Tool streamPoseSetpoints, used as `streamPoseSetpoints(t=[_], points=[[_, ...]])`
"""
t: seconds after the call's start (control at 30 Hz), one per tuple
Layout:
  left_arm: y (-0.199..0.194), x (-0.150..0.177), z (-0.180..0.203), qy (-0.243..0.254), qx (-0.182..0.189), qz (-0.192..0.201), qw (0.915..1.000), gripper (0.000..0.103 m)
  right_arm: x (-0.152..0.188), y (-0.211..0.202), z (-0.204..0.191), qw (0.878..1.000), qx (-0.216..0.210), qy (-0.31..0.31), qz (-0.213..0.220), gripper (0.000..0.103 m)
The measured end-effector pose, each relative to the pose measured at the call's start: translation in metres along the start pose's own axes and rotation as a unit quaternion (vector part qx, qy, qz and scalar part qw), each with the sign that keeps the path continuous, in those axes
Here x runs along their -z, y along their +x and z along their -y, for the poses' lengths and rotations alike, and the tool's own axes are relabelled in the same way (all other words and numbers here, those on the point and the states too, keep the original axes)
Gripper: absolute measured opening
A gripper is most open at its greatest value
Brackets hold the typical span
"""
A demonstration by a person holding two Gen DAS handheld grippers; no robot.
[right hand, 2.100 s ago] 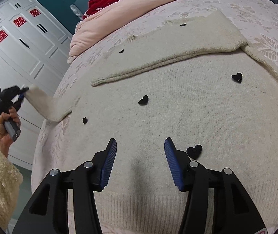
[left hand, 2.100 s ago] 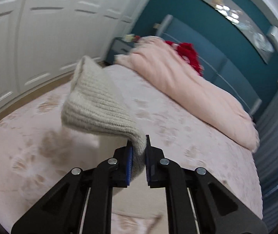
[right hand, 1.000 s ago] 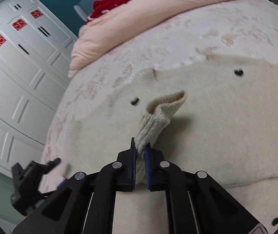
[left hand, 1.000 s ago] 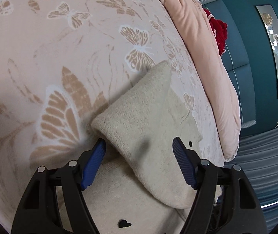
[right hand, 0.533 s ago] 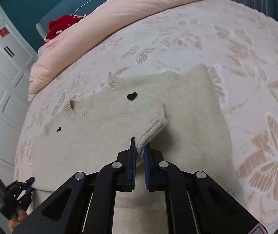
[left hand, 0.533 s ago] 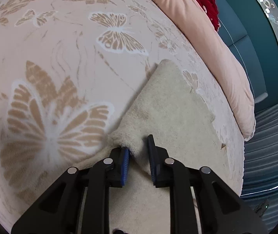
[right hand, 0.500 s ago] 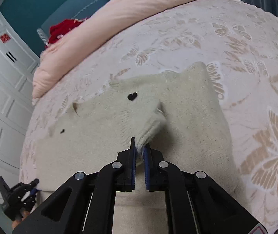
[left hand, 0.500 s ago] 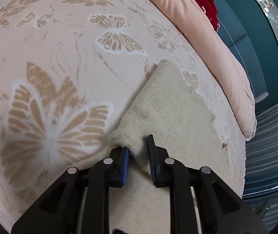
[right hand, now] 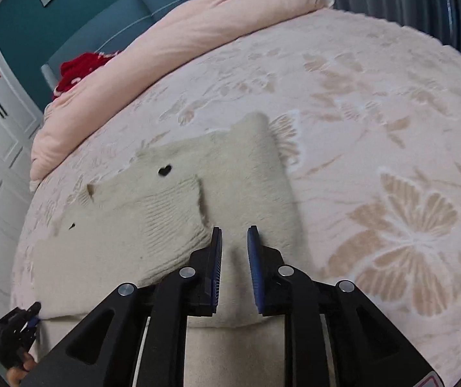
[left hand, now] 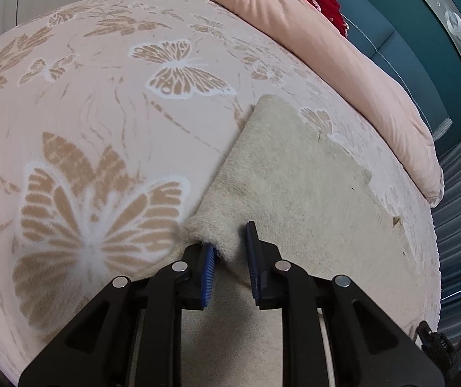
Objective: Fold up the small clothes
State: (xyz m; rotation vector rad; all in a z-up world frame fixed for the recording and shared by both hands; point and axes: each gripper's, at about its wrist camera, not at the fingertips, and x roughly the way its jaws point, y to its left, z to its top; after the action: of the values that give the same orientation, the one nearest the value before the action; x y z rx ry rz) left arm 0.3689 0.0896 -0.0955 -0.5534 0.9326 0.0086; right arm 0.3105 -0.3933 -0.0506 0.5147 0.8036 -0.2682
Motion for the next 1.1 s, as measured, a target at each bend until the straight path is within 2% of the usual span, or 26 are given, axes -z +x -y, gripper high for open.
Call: streamPoseSetpoints(t=[0.07,0.13,0.2,0.27,0.33,0.37,0.4,0.43,0.5,0.6,0.67,0.7,0.73,0.8,0.83,0.87,0.9,0.93,0.97,1.0,1.03,1.07,1.1], points=[[0.0,0.002,0.001,0.01,-0.002,0.006,0.9999,0.019,-0.001,-0.007,-0.025,0.998,-0.062,-0.015,-0.008,0.019],[0.0,0.005,0.001,0.018,-0.001,0.017,0.9997,0.019,0.0,-0.003,-0.079,0.989,-0.12,-0.074,-0.043,0.019],[-0.001,0.009,0.001,0.026,0.0,0.029,0.9992,0.019,0.014,0.013,-0.149,0.969,-0.181,-0.137,-0.091,0.019],[-0.003,0.014,0.0,0.03,0.004,0.043,0.9986,0.019,0.035,0.035,-0.213,0.95,-0.223,-0.179,-0.128,0.019],[-0.003,0.018,-0.004,0.026,0.013,0.058,0.9979,0.019,0.059,0.063,-0.264,0.935,-0.223,-0.224,-0.161,0.019],[-0.003,0.019,-0.007,0.023,0.021,0.065,0.9974,0.019,0.07,0.078,-0.282,0.931,-0.211,-0.241,-0.172,0.019],[-0.003,0.021,-0.01,0.019,0.029,0.07,0.9969,0.019,0.076,0.092,-0.29,0.932,-0.197,-0.248,-0.179,0.019],[-0.002,0.021,-0.014,0.014,0.038,0.074,0.9965,0.019,0.079,0.102,-0.291,0.934,-0.181,-0.247,-0.183,0.012],[-0.002,0.022,-0.021,0.001,0.06,0.078,0.9951,0.019,0.067,0.114,-0.266,0.945,-0.176,-0.215,-0.173,0.001],[-0.002,0.022,-0.025,-0.007,0.078,0.083,0.9934,0.019,0.017,0.11,-0.181,0.977,-0.131,-0.112,-0.126,0.0],[-0.001,0.024,-0.024,-0.004,0.078,0.088,0.9931,0.019,-0.014,0.104,-0.111,0.991,-0.07,-0.053,-0.104,0.0],[-0.001,0.024,-0.022,0.0,0.074,0.09,0.9932,0.019,-0.025,0.097,-0.082,0.993,-0.053,-0.029,-0.099,0.0],[-0.001,0.025,-0.021,0.003,0.07,0.091,0.9934,0.019,-0.032,0.085,-0.062,0.994,-0.056,-0.014,-0.09,0.001],[0.0,0.025,-0.02,0.005,0.067,0.092,0.9935,0.019,-0.033,0.057,-0.051,0.996,-0.041,-0.045,-0.065,0.017],[0.0,0.025,-0.019,0.006,0.067,0.092,0.9935,0.019,-0.029,0.051,-0.053,0.993,-0.053,-0.079,-0.066,0.017],[0.0,0.025,-0.02,0.005,0.066,0.092,0.9936,0.019,-0.022,0.05,-0.053,0.99,-0.047,-0.114,-0.074,0.017],[0.0,0.025,-0.019,0.006,0.065,0.092,0.9937,0.019,-0.016,0.054,-0.049,0.986,-0.022,-0.138,-0.086,0.011],[0.0,0.025,-0.019,0.006,0.065,0.091,0.9937,0.019,-0.01,0.055,-0.039,0.986,-0.008,-0.137,-0.092,0.003],[0.0,0.025,-0.019,0.006,0.063,0.089,0.994,0.019,-0.007,0.047,-0.026,0.99,-0.013,-0.113,-0.085,0.002],[-0.001,0.023,-0.019,0.005,0.064,0.086,0.9942,0.019,-0.005,0.032,-0.016,0.993,-0.01,-0.09,-0.074,0.005],[-0.003,0.022,-0.02,0.002,0.067,0.078,0.9947,0.019,0.0,0.013,-0.008,0.995,-0.004,-0.076,-0.063,0.019],[-0.007,0.019,-0.021,0.002,0.071,0.064,0.9954,0.02,0.007,-0.007,0.0,0.996,-0.004,-0.067,-0.054,0.023],[-0.014,0.019,-0.022,0.004,0.074,0.048,0.9961,0.021,0.017,-0.03,0.01,0.997,-0.019,-0.063,-0.051,0.033]])
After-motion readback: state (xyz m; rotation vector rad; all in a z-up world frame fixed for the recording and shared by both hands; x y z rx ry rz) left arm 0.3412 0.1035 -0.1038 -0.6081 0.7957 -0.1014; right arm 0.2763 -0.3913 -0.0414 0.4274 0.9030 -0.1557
